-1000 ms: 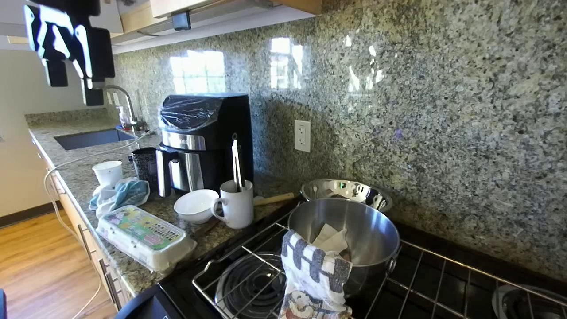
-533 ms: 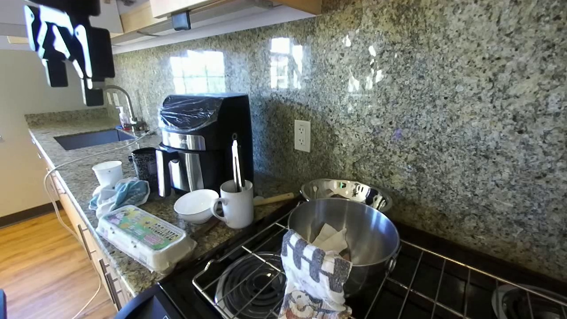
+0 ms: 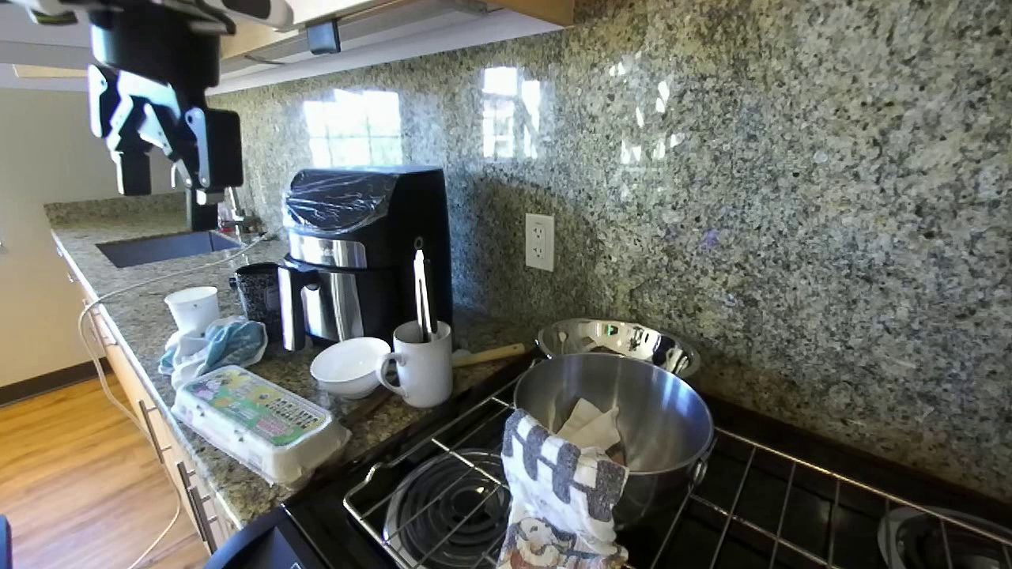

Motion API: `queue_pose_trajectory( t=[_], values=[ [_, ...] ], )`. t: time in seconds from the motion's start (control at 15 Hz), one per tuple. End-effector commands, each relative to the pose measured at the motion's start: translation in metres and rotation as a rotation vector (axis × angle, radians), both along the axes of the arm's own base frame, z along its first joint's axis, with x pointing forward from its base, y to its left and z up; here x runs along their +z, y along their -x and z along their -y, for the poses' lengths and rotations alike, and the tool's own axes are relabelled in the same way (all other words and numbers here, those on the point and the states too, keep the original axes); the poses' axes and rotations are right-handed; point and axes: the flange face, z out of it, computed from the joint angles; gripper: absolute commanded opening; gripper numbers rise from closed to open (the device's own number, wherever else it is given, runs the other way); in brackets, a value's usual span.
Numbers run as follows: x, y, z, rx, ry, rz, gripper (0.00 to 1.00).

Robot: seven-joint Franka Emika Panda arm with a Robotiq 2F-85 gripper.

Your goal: Pick the bowl on the counter and put it on the stove

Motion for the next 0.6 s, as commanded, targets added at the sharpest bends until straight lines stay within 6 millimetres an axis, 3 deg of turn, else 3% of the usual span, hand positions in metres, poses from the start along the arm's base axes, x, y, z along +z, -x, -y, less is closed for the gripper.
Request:
queue_pose_trajectory(
  t=[0.0, 0.53],
  values=[
    [-0.033, -0.023, -0.010, 0.061, -0.037, -0.002, 1.00],
    [-0.118, -0.064, -0.042, 0.202, -0.153, -0.042, 1.00]
  ],
)
